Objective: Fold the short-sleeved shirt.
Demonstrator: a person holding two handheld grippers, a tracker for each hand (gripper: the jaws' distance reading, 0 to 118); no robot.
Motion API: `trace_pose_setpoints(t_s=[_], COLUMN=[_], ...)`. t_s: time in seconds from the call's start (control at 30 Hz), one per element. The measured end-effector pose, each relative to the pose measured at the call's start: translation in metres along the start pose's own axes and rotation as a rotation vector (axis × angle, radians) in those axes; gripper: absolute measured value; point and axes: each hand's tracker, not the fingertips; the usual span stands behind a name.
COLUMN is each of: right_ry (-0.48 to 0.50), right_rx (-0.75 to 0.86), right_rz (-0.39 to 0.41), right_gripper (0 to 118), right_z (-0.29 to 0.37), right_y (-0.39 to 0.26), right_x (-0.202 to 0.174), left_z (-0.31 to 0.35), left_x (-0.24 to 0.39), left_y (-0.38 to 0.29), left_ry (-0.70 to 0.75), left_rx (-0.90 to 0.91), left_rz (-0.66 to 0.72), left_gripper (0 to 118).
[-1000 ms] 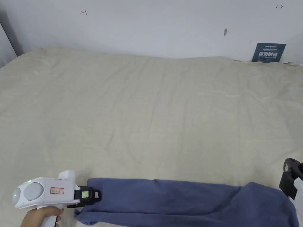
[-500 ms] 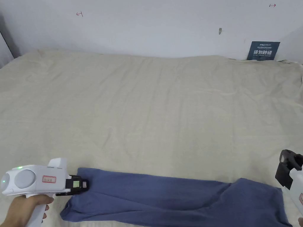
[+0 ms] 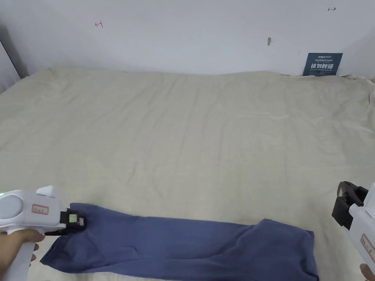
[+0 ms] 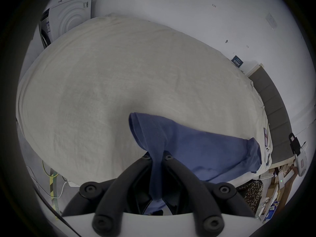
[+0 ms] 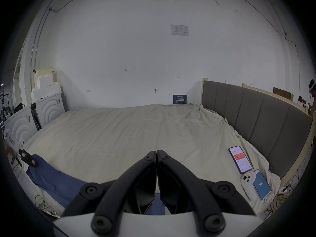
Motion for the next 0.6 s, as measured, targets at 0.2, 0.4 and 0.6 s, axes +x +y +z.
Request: trace_pose_setpoints(t_s=[0.2, 0.4, 0.6], right_ry=[0.001, -0.008, -0.02], right_rx=[0.012, 0.016, 0.015], right_rz=[-0.007, -0.021, -0.025], right_gripper=[0, 0, 0], right_z=[0.005, 0.013, 0.021], right_y=[-0.001, -0.005, -0.007], right_x=[0.012, 0.023, 0.03], left_z=[0.007, -0.031, -0.095], left_x=[0.079, 0.154, 0.204], left_y=[0.002, -0.005, -0.021], left_ry=[-0.165, -0.246, -0.265], left_rx=[-0.031, -0.097, -0.184], left_rz=[-0.089, -0.176, -0.204], left_gripper=[3, 3, 3])
